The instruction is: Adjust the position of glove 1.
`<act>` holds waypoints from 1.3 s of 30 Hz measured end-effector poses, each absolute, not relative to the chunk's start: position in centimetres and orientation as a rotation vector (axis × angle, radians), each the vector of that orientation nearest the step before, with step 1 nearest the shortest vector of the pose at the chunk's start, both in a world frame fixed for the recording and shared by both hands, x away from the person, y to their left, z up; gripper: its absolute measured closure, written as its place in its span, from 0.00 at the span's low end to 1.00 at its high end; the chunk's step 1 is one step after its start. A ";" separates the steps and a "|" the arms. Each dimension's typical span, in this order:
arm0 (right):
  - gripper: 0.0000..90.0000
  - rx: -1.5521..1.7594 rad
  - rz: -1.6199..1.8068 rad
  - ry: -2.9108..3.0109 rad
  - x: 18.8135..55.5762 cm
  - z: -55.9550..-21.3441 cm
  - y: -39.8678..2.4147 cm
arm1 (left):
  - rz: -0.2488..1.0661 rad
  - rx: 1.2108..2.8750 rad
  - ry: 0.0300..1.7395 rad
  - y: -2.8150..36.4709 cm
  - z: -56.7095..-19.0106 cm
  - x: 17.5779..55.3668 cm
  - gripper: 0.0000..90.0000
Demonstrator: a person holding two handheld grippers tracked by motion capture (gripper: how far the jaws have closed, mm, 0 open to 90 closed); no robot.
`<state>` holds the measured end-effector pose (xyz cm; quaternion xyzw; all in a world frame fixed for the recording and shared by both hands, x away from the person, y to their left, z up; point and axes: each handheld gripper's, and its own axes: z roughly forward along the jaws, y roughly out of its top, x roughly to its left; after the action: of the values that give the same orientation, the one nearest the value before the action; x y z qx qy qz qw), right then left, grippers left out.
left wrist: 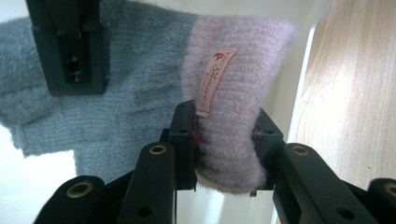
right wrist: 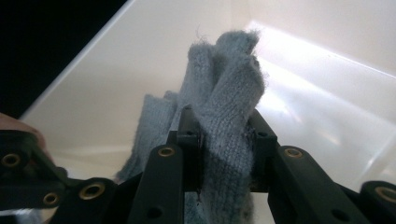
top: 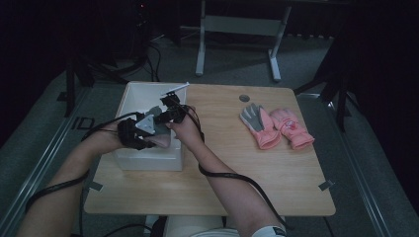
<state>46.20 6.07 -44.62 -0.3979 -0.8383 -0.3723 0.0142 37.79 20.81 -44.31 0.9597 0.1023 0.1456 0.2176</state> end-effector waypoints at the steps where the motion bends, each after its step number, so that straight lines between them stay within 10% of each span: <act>1: 0.77 -1.251 -1.138 -2.636 46.2 -44.6 6.4 | 0.415 2.679 0.280 20.7 -44.6 38.0 0.76; 15: 0.62 -1.363 -1.212 -2.640 46.9 -43.1 4.2 | 0.375 2.956 0.304 18.6 -47.0 39.7 0.57; 23: 0.61 -1.316 -1.341 -2.579 46.2 -41.4 1.2 | 0.450 2.811 0.409 19.5 -45.6 39.0 0.38; 39: 0.61 -1.217 -1.396 -2.672 43.2 -40.4 -5.2 | 0.456 2.564 0.526 17.9 -41.8 38.3 0.39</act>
<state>43.16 -5.18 -40.43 -0.3739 -0.8205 -0.4289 -0.0547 38.30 17.94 -41.77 0.9368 0.1920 0.1666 0.2402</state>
